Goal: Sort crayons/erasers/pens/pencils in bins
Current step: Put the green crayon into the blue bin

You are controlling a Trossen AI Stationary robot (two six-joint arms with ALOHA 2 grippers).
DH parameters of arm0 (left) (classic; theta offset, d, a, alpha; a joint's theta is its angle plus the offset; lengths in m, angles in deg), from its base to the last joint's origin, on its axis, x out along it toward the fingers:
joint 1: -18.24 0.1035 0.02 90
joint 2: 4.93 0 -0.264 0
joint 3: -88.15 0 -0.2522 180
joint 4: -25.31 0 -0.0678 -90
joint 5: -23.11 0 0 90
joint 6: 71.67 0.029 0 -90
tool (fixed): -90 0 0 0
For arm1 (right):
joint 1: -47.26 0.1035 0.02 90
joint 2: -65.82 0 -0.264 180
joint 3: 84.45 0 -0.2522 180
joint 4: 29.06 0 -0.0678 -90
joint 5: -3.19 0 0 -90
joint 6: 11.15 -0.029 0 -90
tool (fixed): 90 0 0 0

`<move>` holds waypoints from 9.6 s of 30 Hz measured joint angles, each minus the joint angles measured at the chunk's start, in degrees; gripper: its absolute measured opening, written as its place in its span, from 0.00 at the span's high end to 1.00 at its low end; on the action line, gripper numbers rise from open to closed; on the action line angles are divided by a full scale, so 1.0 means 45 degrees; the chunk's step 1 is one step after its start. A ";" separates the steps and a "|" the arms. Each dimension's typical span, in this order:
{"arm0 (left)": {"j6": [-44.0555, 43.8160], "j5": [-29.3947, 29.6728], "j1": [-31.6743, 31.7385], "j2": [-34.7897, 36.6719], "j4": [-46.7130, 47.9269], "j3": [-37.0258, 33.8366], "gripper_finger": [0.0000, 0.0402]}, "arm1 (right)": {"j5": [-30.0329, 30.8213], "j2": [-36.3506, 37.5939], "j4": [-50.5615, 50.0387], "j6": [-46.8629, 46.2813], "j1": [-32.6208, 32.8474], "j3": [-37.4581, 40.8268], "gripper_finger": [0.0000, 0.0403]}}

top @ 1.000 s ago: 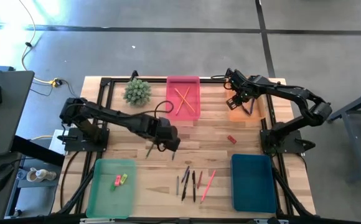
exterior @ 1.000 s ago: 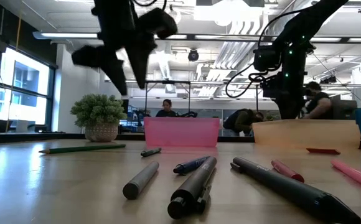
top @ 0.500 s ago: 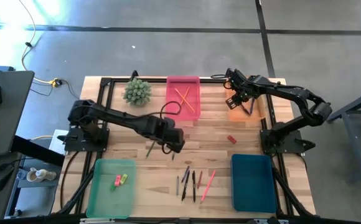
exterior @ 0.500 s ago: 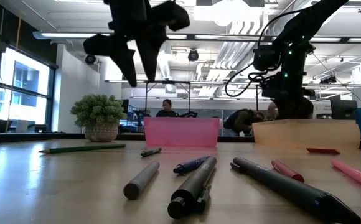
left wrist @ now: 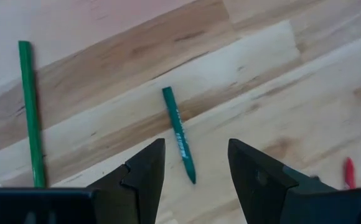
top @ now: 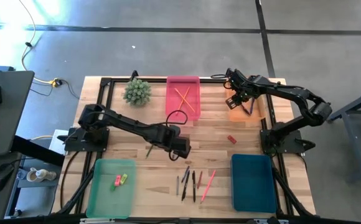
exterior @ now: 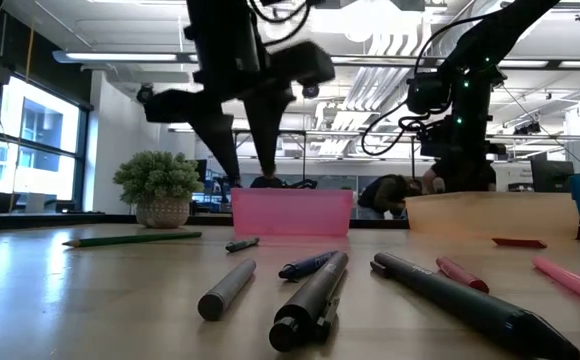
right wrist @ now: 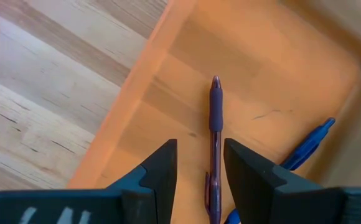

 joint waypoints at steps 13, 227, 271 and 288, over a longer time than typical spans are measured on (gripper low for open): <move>0.0048 -0.0005 0.0002 -0.0696 -0.0349 -0.0004 0.59 | -0.0002 0.0000 -0.0074 0.0067 0.0002 0.0000 0.70; 0.9599 -0.8589 0.4853 -0.1312 -1.5034 -0.0087 0.80 | -0.2257 0.7956 -0.2872 -0.9348 1.1458 0.0000 0.98; 0.6896 -0.1474 0.1093 0.1615 0.1333 -0.0085 1.00 | -0.1993 0.7861 0.3250 -1.5133 1.9125 0.5340 0.98; 0.6630 -0.1136 -0.1181 0.1612 0.3328 -0.0087 1.00 | -0.2684 0.4052 0.4658 -1.9352 2.0511 0.4634 0.98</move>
